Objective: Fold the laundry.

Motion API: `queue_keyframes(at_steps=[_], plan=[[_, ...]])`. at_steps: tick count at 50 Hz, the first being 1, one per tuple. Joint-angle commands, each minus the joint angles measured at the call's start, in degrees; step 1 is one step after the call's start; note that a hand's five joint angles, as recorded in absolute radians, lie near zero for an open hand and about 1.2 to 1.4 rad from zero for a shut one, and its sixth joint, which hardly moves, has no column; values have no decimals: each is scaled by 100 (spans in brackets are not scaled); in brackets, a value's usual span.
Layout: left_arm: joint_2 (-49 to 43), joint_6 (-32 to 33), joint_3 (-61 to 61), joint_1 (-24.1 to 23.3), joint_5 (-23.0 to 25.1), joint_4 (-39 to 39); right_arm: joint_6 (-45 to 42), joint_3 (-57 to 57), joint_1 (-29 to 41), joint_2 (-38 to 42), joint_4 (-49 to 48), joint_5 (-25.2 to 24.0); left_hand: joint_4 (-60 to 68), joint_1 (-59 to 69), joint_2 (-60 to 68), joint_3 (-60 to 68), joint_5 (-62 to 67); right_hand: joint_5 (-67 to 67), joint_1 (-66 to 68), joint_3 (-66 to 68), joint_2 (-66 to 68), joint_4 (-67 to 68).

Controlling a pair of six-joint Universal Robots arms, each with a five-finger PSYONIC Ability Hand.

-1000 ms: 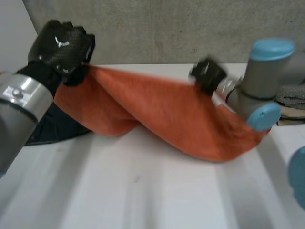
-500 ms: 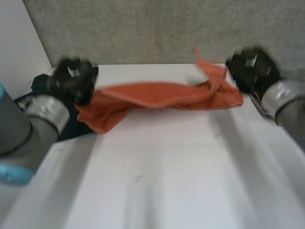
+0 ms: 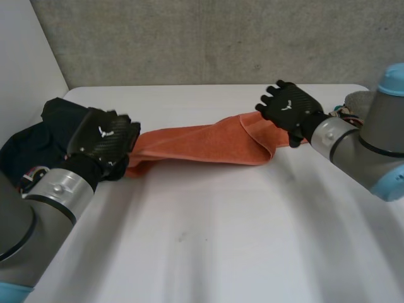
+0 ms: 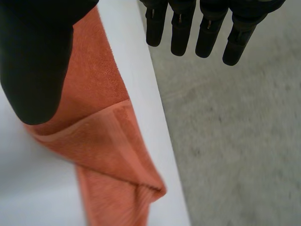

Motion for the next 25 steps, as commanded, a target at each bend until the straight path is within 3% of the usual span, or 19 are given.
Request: queue_keyframes(at_steps=[1,9,15,19,20,21,25], plan=[[671,-3,133,-85,27,-198,-1263,-1344,51,1183,770,-499,1124,1381,1152,1144,1270,75,-218,-83,-135,-125],[1111,-12,449,-94,89,-435,-2247,-2329,51,2273,1518,-632,1124,1381,1152,1144,1270,75,-218,-83,-135,-125],[1129,-21,581,-67,54,-576,-2161,-2488,173,2573,1405,-702,1124,1381,1152,1144,1270,644,352,487,435,445],[1208,-73,582,-76,10,-611,-1818,-2497,279,2644,939,-685,1124,1381,1152,1144,1270,2726,2434,2569,2516,2527],[1243,-99,573,-76,-8,-611,-1696,-2488,296,2644,808,-684,1124,1381,1152,1144,1270,3732,3439,3574,3522,3532],[1252,-117,573,-76,-17,-611,-1425,-2479,340,2618,519,-684,1124,1381,1152,1144,1270,6442,6149,6284,6232,6242],[1261,-196,590,-24,-78,-602,-475,-2286,314,2328,-150,-386,1124,1381,1152,1144,1270,6469,6177,6311,6259,6270]])
